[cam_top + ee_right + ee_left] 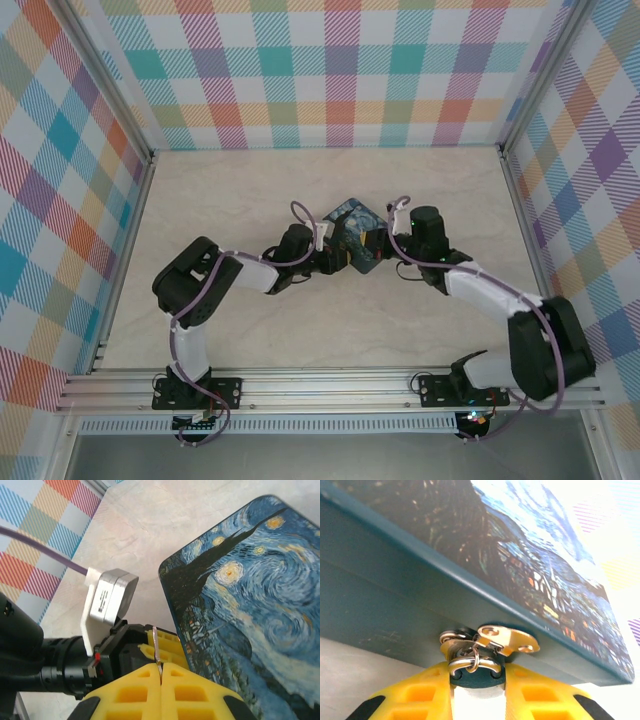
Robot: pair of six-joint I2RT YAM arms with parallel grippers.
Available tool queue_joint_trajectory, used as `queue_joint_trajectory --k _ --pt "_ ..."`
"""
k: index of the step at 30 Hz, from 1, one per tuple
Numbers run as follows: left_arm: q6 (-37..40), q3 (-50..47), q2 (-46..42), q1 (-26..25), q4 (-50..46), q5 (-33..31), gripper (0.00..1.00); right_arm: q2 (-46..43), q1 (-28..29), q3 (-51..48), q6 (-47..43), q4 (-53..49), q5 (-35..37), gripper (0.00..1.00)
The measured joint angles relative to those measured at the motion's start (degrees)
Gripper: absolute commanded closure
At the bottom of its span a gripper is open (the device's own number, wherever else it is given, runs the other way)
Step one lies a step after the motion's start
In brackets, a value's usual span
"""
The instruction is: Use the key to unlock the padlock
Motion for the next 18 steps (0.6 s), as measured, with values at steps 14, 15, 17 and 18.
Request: queue_joint_trajectory --k 14,15,17,18 --pt "-14.34 -1.49 -6.60 -4.33 -5.42 -3.04 0.87 -14.64 9.99 -12.70 -5.20 -12.17 7.23 0.96" --pt "-15.08 -1.49 -7.08 -4.46 -5.84 -3.04 0.88 -14.38 10.62 -12.90 -5.25 -12.26 7.82 0.96" --pt "-16.59 -1.49 -7.85 -4.59 -6.64 -3.08 0.89 -13.09 11.93 -13.03 -5.53 -12.24 9.11 0.96" --pt "-17.22 -1.49 -8.15 -4.59 -7.06 -3.15 0.89 -12.44 12.22 -13.03 -5.66 -12.20 9.60 0.96"
